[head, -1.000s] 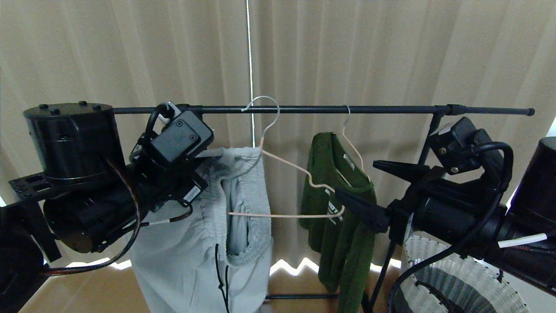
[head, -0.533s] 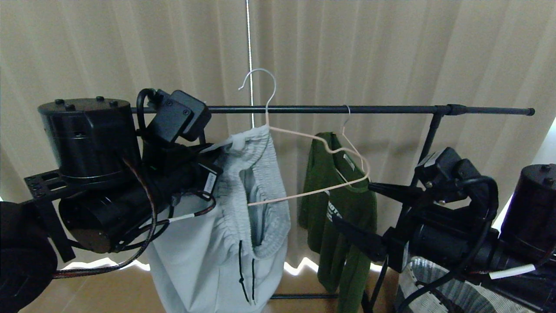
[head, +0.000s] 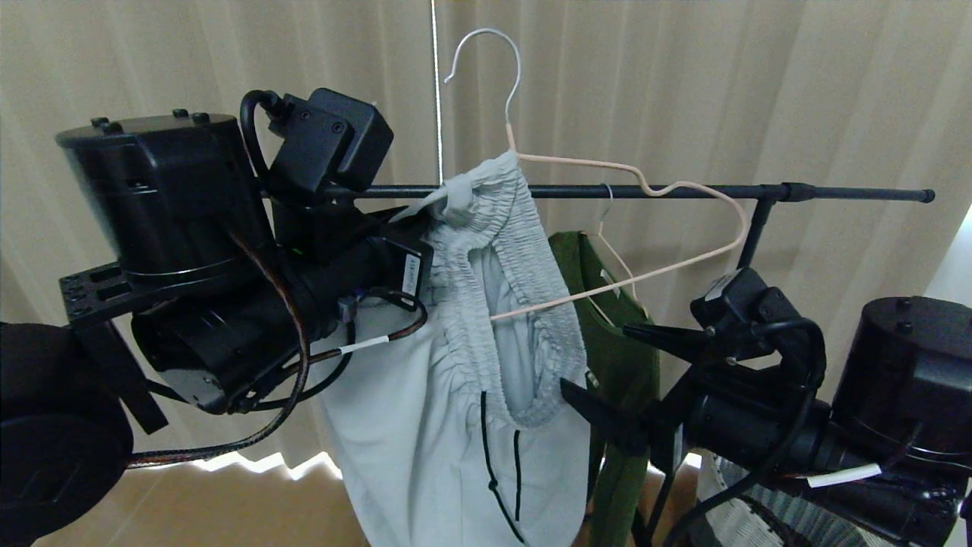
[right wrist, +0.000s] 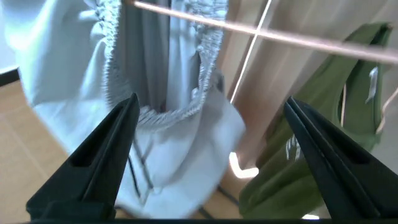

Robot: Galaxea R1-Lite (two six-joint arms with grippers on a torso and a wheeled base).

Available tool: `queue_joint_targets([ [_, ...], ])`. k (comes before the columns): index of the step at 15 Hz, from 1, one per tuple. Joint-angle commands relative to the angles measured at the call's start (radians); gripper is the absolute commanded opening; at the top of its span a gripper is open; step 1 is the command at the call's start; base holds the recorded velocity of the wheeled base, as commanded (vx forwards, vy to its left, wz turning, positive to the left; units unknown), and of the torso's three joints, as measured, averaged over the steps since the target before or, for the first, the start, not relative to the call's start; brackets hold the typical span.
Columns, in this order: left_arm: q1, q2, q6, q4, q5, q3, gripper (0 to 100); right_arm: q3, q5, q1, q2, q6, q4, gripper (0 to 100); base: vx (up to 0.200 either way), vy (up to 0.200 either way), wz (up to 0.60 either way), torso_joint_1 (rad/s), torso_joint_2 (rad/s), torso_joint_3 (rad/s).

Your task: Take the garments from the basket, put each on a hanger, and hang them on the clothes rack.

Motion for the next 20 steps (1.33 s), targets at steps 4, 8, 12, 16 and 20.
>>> queue_joint_targets([
  [4,-0.032,-0.004,0.008,-0.018,-0.001,0.003,0,-0.008,-0.002,-0.026,0.09,-0.002,-0.047,100,0.0,0.0,0.0,0.0,0.0,0.0],
  [8,-0.06,-0.034,0.012,-0.018,-0.001,0.02,0,-0.025,-0.002,-0.046,0.121,-0.001,-0.05,100,0.0,0.0,0.0,0.0,0.0,0.0],
  [12,-0.065,-0.067,0.02,-0.016,-0.001,0.035,0,-0.014,-0.002,-0.052,0.144,-0.002,-0.078,0,0.0,0.0,0.0,0.0,0.0,0.0],
  [16,-0.02,-0.067,0.066,-0.018,0.001,0.053,0,0.007,-0.025,-0.077,0.109,-0.004,-0.078,0,0.0,0.0,0.0,0.0,0.0,0.0],
  [20,0.058,-0.067,0.152,-0.05,0.001,0.106,0,0.025,-0.023,-0.173,0.03,-0.041,-0.078,0,0.0,0.0,0.0,0.0,0.0,0.0],
])
